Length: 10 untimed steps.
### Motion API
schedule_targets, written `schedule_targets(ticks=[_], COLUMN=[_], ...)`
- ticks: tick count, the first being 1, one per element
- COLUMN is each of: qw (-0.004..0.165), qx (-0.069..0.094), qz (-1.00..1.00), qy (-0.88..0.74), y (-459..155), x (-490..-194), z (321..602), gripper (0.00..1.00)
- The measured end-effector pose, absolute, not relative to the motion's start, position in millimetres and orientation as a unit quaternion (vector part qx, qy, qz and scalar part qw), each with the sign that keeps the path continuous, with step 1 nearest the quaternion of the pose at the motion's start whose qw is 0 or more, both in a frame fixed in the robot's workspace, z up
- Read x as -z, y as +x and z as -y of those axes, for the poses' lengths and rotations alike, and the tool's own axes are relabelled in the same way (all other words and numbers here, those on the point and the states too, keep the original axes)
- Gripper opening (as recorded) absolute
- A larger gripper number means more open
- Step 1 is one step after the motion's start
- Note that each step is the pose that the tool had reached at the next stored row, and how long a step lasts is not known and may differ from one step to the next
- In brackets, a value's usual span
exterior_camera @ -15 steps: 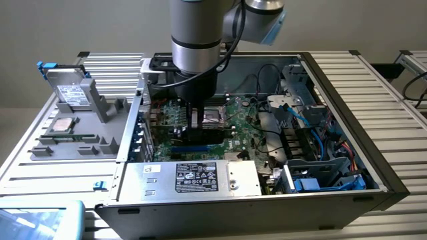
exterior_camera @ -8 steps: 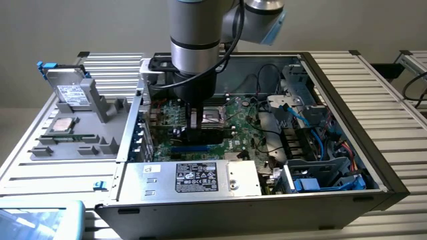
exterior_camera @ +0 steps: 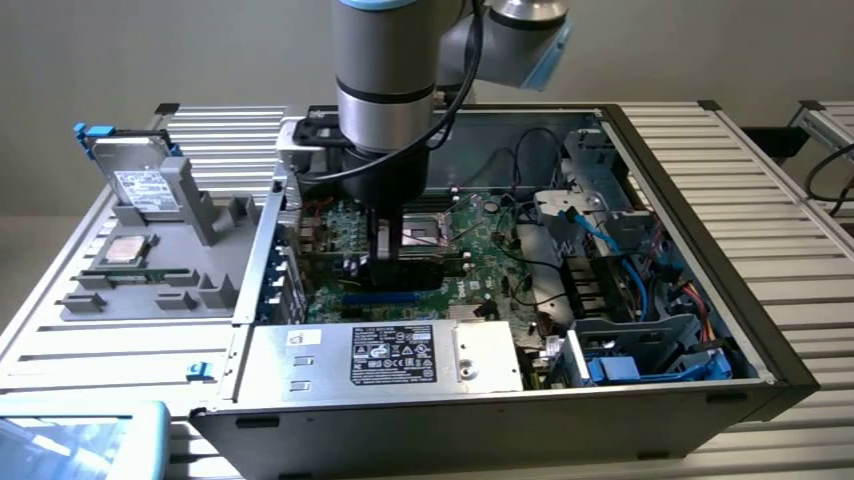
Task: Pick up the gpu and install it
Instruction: 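Insert the gpu into the slot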
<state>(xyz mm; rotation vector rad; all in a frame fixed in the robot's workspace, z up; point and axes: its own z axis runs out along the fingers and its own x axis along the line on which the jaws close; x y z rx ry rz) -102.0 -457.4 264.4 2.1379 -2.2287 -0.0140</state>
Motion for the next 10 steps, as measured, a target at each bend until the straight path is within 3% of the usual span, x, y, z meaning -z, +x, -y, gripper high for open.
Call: schedule_targets(ticks=[10], qw=[0.026], qx=[0.005], qz=[0.721], qy=[0.692], y=[-102.5], x=[-262.7], z=[456.4], gripper=[0.28])
